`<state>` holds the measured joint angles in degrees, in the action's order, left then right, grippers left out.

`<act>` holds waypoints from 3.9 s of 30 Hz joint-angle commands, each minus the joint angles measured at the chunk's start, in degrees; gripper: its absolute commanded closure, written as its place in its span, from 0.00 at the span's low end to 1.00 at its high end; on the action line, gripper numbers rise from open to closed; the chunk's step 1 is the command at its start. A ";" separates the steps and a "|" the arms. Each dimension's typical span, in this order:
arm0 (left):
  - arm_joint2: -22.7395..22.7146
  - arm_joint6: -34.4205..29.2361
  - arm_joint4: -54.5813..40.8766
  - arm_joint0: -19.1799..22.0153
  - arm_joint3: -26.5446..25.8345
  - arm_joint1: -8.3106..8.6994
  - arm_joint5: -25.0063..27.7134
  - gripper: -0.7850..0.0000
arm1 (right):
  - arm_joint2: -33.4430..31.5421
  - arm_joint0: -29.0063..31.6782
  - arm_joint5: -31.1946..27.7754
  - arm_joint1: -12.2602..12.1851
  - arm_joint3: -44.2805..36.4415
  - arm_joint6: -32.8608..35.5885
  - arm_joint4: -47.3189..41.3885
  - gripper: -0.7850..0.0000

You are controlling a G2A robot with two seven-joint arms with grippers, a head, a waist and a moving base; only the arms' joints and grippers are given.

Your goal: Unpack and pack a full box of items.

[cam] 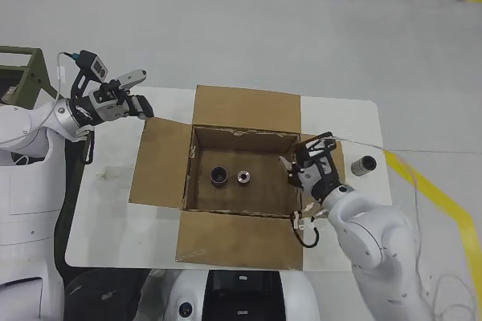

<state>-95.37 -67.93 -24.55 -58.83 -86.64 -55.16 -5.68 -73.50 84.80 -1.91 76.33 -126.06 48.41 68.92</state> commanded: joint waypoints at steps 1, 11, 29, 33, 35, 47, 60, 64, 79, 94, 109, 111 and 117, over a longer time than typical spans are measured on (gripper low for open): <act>0.00 0.00 0.00 0.00 0.00 0.00 0.00 0.00 | -2.78 0.63 -0.23 -0.25 -0.47 -0.08 -0.62 0.56; 0.00 0.00 0.00 0.00 0.00 0.00 0.00 0.00 | -13.29 1.60 -0.95 -1.25 1.37 0.08 -3.21 0.56; 0.00 0.00 0.00 0.00 0.00 0.00 0.00 0.00 | -21.05 -3.11 -1.51 -2.59 12.73 -0.81 -3.02 0.54; 0.00 0.00 0.00 0.00 0.00 0.00 0.00 0.00 | -20.68 -4.64 -0.83 -2.77 16.69 -0.91 -1.33 0.54; 0.00 0.00 0.00 0.00 0.00 0.00 0.00 0.00 | -20.66 -5.10 -0.40 -2.83 18.53 -1.14 -1.32 0.54; 0.00 0.00 0.00 0.00 0.00 0.00 0.00 0.00 | -20.51 -5.00 4.37 -2.98 24.50 -1.39 -0.83 0.50; 0.00 0.00 0.00 0.00 0.00 0.00 0.00 0.00 | -18.75 -5.31 6.82 -3.04 29.50 -2.27 0.09 0.05; 0.00 0.00 0.00 0.00 0.00 0.00 0.00 0.00 | -17.87 -6.29 7.57 -2.94 32.10 -3.14 -0.45 0.07; 0.00 0.00 0.00 0.00 0.00 0.00 0.00 0.00 | -14.18 -12.05 10.39 -2.57 41.90 -7.27 1.02 0.04; 0.00 0.00 0.00 0.00 0.00 0.00 0.00 0.00 | -13.18 -14.11 11.15 -2.56 45.04 -7.50 1.26 0.92; 0.00 0.00 0.00 0.00 0.00 0.00 0.00 0.00 | -14.49 -9.73 10.72 -2.99 36.69 -7.40 1.88 1.00; 0.00 0.00 0.00 0.00 0.00 0.00 0.00 0.00 | -14.75 -8.79 10.56 -3.05 34.98 -7.22 1.76 1.00; 0.00 0.00 0.00 0.00 0.00 0.00 0.00 0.00 | -15.41 -6.79 10.25 -3.16 31.15 -6.99 0.99 1.00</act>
<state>-95.37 -67.93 -24.55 -58.83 -86.64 -55.16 -5.68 -88.82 77.75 8.42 73.18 -94.43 41.42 70.07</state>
